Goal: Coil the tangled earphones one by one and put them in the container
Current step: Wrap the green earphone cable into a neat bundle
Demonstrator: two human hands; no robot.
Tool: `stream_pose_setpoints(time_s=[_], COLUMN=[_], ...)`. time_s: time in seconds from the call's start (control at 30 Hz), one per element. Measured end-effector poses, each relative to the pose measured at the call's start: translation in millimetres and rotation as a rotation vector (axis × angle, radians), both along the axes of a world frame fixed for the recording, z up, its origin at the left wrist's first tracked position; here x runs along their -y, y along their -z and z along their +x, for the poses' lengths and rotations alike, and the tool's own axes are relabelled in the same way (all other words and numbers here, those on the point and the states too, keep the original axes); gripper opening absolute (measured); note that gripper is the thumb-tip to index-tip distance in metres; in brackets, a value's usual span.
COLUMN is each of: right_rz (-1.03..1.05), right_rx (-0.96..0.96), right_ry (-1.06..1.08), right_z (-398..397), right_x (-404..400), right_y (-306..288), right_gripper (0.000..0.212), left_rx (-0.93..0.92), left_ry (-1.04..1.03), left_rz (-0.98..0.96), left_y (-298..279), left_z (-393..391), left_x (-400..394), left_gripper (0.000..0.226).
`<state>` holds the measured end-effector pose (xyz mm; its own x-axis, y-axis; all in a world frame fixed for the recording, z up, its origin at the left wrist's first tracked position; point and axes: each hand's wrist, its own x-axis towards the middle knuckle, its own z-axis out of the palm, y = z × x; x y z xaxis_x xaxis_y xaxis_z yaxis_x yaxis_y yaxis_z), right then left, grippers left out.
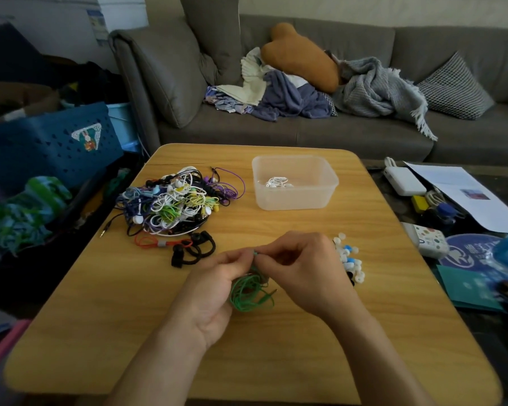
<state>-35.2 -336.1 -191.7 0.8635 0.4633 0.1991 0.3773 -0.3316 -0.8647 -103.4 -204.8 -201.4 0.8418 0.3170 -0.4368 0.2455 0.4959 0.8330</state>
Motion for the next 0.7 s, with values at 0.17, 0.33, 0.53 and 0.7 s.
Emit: stream_pose_setpoints(time_s=[0.17,0.33,0.53,0.7], right_rz=[-0.017,-0.084,-0.441,-0.628], right_rx=[-0.158,-0.031,-0.005,-0.017], right_ry=[-0.136,0.236,0.277,0.197], right_z=[6.3,33.0,54.8,56.7], right_x=[13.4,43.9,63.5,55.9], right_y=[-8.8,-15.9,-14.8,-6.2], right_gripper=[0.009,0.01,0.009,0.009], left_rx=[-0.002,0.038,0.079,0.096], left_ry=[-0.067,-0.085,-0.03,0.031], left_rz=[0.37,0.481,0.547,0.612], left_y=[0.5,-0.3,-0.6,-1.8], left_z=[-1.5,-1.7,-3.6,-6.7], left_x=[3.9,4.7,9.4,14.3], left_gripper=[0.009,0.011,0.008,0.005])
